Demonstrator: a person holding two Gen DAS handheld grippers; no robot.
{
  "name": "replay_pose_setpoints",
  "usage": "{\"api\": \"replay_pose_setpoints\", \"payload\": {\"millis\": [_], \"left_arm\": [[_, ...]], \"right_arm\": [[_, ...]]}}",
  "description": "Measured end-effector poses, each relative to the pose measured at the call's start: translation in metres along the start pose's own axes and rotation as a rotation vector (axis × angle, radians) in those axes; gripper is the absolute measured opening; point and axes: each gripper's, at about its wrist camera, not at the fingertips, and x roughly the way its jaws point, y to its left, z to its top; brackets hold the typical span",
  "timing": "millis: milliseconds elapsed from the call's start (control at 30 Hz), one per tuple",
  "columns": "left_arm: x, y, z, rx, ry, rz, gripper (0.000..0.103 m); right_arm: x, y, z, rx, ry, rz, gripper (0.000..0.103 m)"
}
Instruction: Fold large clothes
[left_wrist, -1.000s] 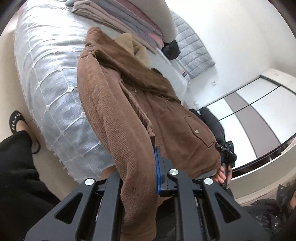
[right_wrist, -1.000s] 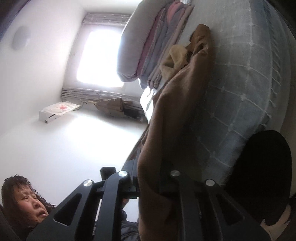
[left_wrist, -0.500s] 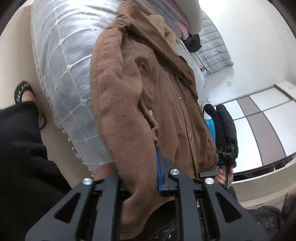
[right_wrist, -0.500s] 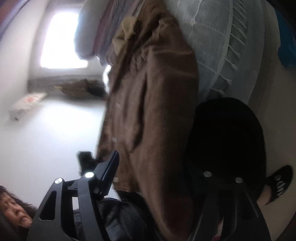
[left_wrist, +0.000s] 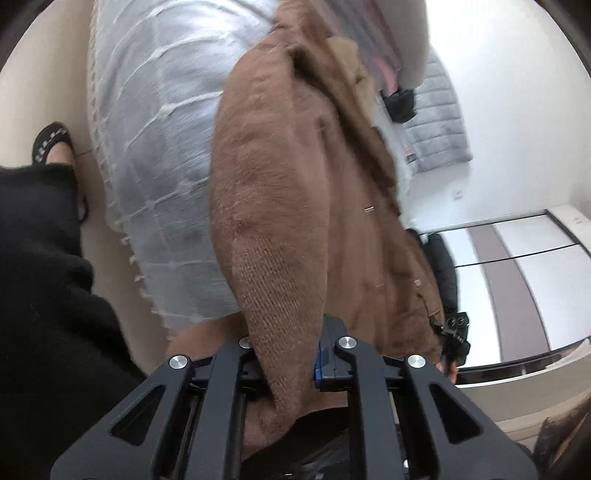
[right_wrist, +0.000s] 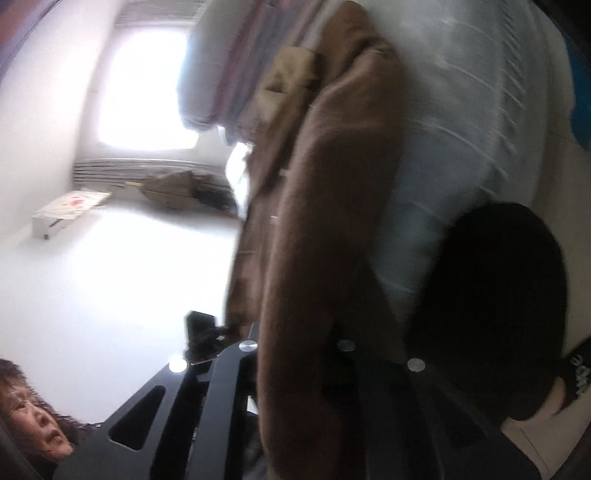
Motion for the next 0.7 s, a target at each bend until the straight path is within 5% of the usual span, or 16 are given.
{"api": "replay_pose_setpoints", "payload": {"millis": [133, 333, 700], "left_arm": [[-0.023, -0.042, -0.001, 0.074, -0.073, -0.054, 0.009], [-0.049, -0.1, -0.008, 0.202, -0.109, -0.119, 0.005], [-0.085, -0.095, -0.055, 0.17, -0.12, -0.15, 0.005]], "right_arm": [[-0.01, 0.028, 0.005, -0.037, -0.075, 0.138, 0.011], [-0.022, 0.037, -0.001, -0.046, -0.135, 0.223, 0.011], [-0.067, 0.01, -0.04, 0.029, -0.251, 0.375, 0.011]]}}
